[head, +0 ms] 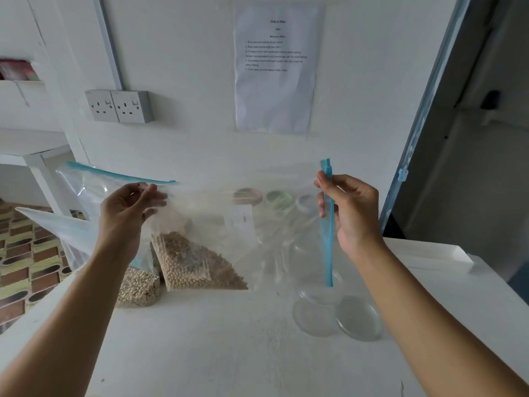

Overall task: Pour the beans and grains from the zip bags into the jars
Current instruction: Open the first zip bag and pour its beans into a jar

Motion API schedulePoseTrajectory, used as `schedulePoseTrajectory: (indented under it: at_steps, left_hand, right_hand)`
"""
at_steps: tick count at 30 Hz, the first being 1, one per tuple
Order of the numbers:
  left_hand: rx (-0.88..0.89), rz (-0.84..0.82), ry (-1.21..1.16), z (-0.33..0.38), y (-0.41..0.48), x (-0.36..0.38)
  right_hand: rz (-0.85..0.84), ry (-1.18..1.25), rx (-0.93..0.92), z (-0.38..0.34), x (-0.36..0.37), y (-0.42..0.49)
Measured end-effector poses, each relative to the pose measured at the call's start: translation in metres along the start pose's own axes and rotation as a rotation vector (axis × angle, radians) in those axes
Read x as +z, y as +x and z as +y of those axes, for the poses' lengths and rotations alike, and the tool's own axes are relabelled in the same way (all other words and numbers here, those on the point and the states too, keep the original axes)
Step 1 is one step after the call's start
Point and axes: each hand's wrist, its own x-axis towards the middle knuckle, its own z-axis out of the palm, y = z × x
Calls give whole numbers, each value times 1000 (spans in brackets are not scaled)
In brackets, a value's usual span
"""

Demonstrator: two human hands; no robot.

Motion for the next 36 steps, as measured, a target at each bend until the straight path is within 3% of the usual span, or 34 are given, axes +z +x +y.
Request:
schedulePoseTrajectory:
  at_steps: [22,36]
  left_hand:
    - [25,-99,-69,11,18,26]
    - [82,-172,-99,41,28,48]
  right_hand:
    - [197,42,17,23,-16,-10]
    - [271,31,-65,11,-26,-6]
